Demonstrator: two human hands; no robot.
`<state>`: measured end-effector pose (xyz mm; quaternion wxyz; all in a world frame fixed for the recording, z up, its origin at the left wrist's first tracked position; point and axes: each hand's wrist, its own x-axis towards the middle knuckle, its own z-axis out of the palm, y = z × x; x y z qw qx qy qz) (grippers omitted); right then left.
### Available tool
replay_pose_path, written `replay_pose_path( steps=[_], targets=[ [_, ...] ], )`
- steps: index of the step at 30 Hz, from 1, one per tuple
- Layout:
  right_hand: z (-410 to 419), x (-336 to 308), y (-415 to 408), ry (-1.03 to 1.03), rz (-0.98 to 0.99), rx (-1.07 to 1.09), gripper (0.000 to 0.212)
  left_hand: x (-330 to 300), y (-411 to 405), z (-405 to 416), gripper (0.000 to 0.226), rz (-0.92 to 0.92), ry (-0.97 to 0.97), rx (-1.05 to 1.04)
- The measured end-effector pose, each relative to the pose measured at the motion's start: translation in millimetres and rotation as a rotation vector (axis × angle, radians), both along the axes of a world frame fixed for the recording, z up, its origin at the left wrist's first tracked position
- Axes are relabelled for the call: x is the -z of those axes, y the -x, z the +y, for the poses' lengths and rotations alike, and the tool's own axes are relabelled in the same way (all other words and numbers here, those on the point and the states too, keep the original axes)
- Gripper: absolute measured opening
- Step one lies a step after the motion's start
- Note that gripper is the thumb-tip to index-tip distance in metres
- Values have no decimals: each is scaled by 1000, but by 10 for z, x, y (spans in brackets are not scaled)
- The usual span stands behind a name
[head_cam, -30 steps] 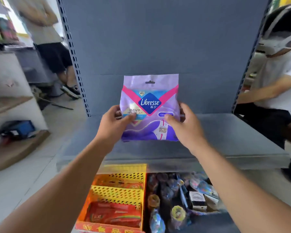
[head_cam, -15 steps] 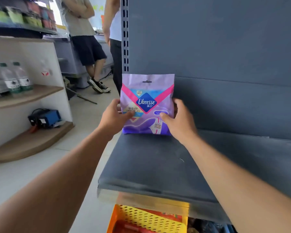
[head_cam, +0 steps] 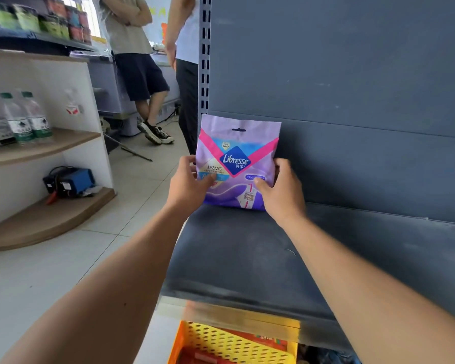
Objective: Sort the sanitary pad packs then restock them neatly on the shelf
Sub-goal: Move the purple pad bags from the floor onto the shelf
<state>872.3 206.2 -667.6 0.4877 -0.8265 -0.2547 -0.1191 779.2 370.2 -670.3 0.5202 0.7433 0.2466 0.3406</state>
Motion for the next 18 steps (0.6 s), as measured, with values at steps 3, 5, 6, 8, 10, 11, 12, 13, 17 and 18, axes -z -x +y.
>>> replay_pose_path(
  steps=[3, 5, 6, 8, 10, 11, 12, 13, 17, 18],
  targets=[
    [35, 24, -28, 1, -12, 15, 39, 50, -46, 16, 51, 26, -30, -9],
    [64, 40, -40, 5, -2, 15, 37, 55, -66, 28, 53, 61, -55, -3],
    [78, 42, -49, 10, -2, 16, 37, 45, -78, 34, 54, 73, -71, 1],
    [104, 33, -69, 16, -14, 18, 37, 23, -96, 48, 55, 71, -85, 9],
    [122, 24, -91, 8, -38, 20, 38, 22, -107, 57, 55, 48, -74, 12],
    [126, 25, -104, 7, -45, 19, 38, 31, -111, 60, 55, 41, -73, 9],
    [127, 28, -112, 12, -47, 18, 38, 42, -118, 67, 55, 43, -78, 5],
    [129, 38, -122, 22, -46, 16, 38, 50, -124, 72, 54, 52, -86, 2],
    [139, 78, -126, 62, -61, 19, 40, 70, -144, 117, 54, 84, -94, 12],
    [139, 80, -119, 63, -59, 18, 40, 66, -145, 120, 53, 86, -92, 19]
  ],
)
